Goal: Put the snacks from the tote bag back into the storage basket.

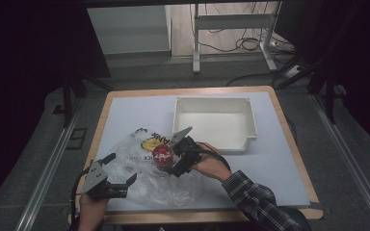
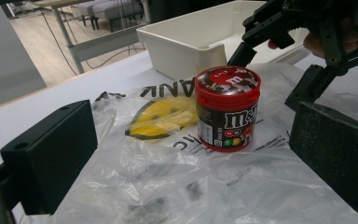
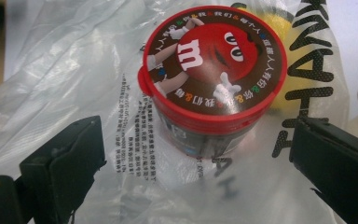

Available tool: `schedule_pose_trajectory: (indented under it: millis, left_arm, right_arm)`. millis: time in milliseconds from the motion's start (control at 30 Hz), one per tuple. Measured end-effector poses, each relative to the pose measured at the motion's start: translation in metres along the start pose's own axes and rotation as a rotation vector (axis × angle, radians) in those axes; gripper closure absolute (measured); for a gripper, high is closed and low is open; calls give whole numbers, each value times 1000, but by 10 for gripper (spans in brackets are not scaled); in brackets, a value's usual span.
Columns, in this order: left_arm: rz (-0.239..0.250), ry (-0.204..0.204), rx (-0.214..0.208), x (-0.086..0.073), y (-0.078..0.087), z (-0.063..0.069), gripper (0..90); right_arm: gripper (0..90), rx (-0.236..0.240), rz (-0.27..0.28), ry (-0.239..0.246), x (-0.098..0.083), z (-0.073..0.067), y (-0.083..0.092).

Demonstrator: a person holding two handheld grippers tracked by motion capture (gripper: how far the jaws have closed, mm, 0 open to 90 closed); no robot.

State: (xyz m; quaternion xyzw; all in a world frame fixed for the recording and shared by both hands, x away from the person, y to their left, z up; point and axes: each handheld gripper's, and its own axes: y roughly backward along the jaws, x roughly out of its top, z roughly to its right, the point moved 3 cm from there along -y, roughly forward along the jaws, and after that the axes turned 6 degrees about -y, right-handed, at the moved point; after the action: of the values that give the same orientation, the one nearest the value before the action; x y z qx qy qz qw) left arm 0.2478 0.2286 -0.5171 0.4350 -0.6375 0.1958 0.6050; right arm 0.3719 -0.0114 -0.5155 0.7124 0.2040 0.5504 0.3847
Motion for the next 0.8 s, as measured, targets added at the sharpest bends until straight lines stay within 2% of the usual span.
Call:
schedule_pose_trajectory:
  millis: [367, 467, 533, 733, 800]
  left_arm:
    - [-3, -3, 0, 0, 0, 0, 9]
    - [-3, -3, 1, 0, 0, 0, 8]
    - [-3, -4, 0, 0, 0, 0, 8]
    - [-3, -4, 1, 0, 0, 0, 8]
    - [-3, -5, 0, 0, 0, 0, 9]
  right_arm:
    - [36, 4, -42, -14, 8, 1, -14]
    - [36, -10, -62, 0, 9, 1, -19]
    - [36, -22, -96, -10, 10, 0, -25]
    - [41, -36, -129, -11, 14, 2, -33]
    - [57, -55, -143, -11, 16, 2, -36]
